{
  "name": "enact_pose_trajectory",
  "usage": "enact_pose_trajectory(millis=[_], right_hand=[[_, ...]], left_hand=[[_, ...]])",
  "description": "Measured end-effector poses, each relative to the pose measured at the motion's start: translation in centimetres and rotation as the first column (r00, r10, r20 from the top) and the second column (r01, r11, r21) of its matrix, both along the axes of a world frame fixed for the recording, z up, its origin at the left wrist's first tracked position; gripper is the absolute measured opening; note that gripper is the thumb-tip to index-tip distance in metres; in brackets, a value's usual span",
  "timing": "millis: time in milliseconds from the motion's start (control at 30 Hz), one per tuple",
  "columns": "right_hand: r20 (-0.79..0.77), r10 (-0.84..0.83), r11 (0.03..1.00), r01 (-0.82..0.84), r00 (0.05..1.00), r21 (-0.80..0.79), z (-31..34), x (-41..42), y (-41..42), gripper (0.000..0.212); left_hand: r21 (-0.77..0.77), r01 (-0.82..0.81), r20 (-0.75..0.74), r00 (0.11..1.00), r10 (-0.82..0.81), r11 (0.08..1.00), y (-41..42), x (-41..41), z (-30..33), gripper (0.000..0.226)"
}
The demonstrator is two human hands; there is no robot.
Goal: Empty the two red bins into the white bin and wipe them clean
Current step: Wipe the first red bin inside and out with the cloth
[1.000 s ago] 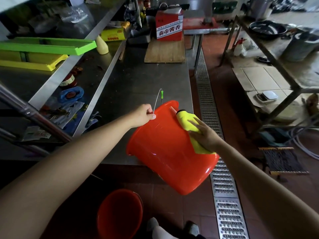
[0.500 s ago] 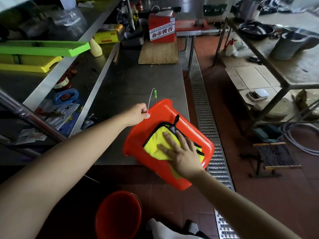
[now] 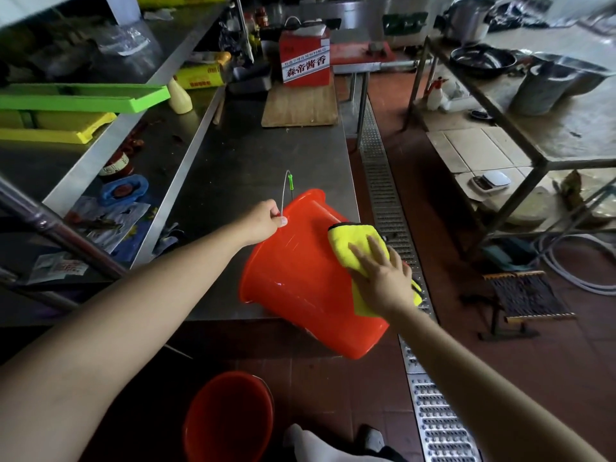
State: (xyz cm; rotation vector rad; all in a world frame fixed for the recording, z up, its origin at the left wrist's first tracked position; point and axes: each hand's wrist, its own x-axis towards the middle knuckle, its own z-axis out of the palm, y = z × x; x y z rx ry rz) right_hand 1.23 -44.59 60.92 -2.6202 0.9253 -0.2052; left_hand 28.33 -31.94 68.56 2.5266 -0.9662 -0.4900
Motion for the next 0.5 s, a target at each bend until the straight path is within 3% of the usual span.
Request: enact_pose_trajectory(millis=[133, 233, 300, 367, 500], right_hand=[[-0.029, 0.270, 0.886, -0.260, 0.962, -0.385, -3.3, -1.4, 7.1, 0.076], [-0.108, 0.428, 0.768, -0.424, 0.897, -0.480, -4.7, -2.7, 7.3, 0.088], [-0.107, 0.458, 0.762, -0.452, 0.882, -0.465, -3.8, -2.9, 5.4, 0.082], [-0.059, 0.432, 0.816, -0.418, 0.900, -0.400, -2.3, -3.0, 2.8, 0.070], [0.028, 0.312, 0.945, -0.307, 0.950, -0.110, -0.4, -2.8, -3.1, 0.060]], left_hand=[[0.009, 0.023, -0.009, 1.000, -0.023, 1.000, 0.0, 0.3, 0.3, 0.026], [0.026, 0.062, 0.005, 0.998, -0.062, 0.998, 0.3, 0.2, 0.3, 0.025], [0.037, 0.089, 0.024, 0.996, -0.090, 0.995, 0.3, 0.1, 0.2, 0.023], [0.043, 0.105, 0.037, 0.994, -0.106, 0.994, 0.4, 0.1, 0.2, 0.024], [0.067, 0.102, 0.045, 0.993, -0.105, 0.993, 0.8, 0.3, 0.1, 0.022]])
